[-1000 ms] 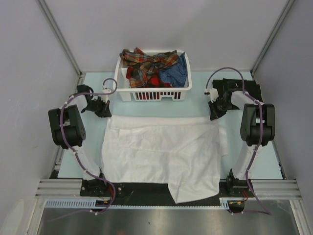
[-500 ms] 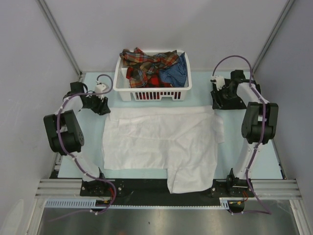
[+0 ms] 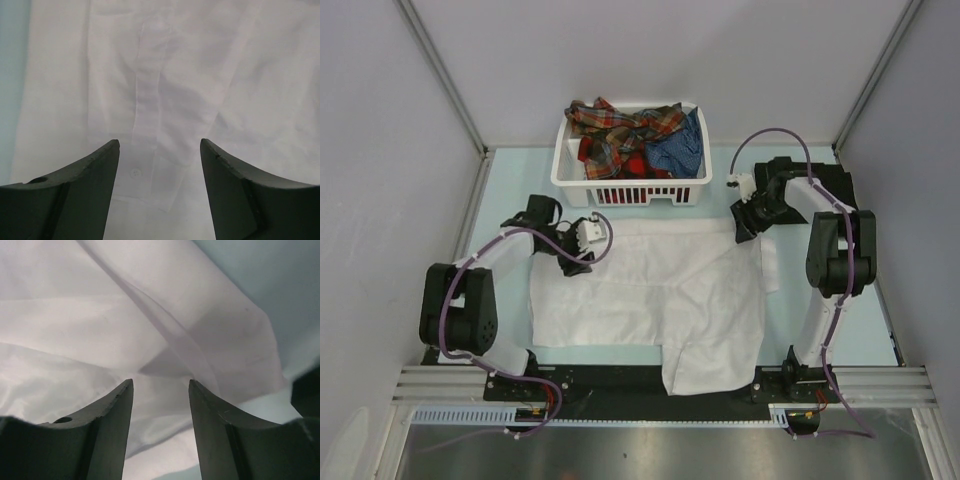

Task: Fold and stack the long sleeve shirts
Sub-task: Fold the shirt

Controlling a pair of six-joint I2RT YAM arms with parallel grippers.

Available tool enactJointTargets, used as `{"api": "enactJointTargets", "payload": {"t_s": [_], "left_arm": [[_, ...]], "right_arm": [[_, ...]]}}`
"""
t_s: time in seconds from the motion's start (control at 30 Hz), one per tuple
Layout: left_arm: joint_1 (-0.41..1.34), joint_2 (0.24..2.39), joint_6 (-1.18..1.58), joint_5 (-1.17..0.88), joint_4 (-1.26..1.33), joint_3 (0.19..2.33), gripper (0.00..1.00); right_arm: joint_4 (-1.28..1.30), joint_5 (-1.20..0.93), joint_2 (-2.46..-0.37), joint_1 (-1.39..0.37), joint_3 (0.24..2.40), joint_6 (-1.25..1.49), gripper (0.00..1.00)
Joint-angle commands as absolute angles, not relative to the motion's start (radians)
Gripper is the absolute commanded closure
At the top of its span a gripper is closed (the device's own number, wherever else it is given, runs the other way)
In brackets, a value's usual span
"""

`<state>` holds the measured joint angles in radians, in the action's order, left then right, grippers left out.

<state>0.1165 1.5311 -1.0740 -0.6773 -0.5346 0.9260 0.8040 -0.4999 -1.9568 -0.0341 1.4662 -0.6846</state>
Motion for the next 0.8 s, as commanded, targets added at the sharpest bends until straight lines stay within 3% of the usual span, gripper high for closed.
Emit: {"api": "enactJointTargets", "payload": {"t_s": [0.0,0.4,0.77], "left_arm": [[0.179,1.555,-1.134,-0.612,-0.442,0.910,0.28],[0.488,1.600,-1.057,-0.532,-0.361,0.994,0.28],[0.775,1.807,-0.778,-0.440,-0.238,1.193,0.26]], "right_arm": [[0.747,-0.472,-1.999,-0.046,1.471,-0.683,0.46],[0.802,-0.498,-2.019,-0.054,1.503,-0.686,0.58],[0.857,-0.523,-2.066,-0.038,1.589,-0.660,0.50]]}}
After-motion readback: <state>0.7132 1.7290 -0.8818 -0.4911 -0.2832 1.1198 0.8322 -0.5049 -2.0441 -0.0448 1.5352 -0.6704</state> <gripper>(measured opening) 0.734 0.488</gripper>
